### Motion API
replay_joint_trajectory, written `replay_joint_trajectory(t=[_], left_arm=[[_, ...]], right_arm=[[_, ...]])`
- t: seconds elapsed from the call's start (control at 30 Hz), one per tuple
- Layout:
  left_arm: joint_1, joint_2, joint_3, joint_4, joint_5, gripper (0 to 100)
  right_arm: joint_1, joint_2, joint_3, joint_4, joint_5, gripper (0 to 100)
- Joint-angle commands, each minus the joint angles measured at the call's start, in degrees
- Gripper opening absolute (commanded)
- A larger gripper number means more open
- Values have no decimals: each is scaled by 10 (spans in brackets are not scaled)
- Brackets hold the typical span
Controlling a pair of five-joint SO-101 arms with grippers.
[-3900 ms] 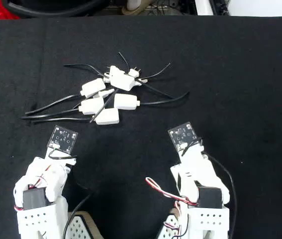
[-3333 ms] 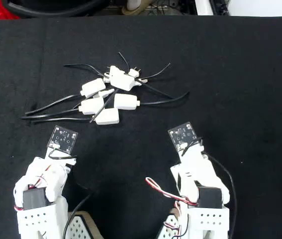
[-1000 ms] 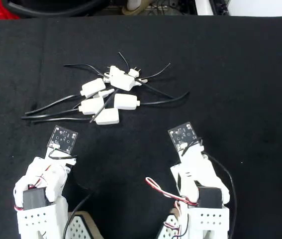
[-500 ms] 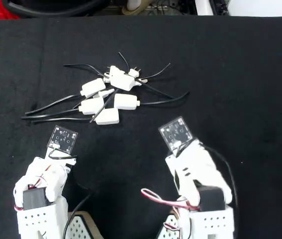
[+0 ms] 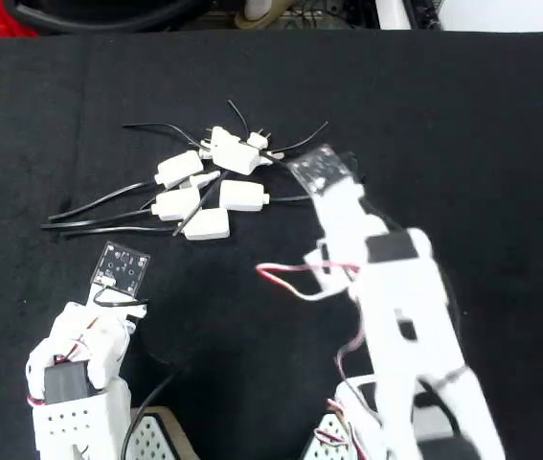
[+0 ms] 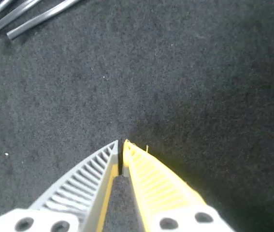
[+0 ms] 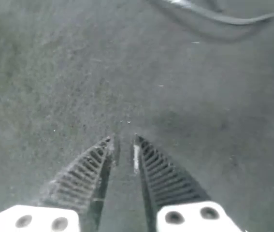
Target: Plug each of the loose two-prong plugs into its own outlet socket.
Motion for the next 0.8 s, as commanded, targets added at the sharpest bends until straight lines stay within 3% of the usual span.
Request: replay_joint_trajectory(t=[0.0,0.17,0.47,0.67,0.77], left_arm=[[-7,-4,10,3,-4,32],[-7,-4,10,3,-4,32],[-7,-4,10,3,-4,32],[-7,-4,10,3,-4,32],[-7,-4,10,3,-4,32]], right_arm=[[-33,92,-50,-25,-19,57],[-36,111,-11,-89,-33,57],[-15,182,-23,-89,-55,57],[50,250,-97,-18,-55,59],[69,288,-129,7,-55,106]])
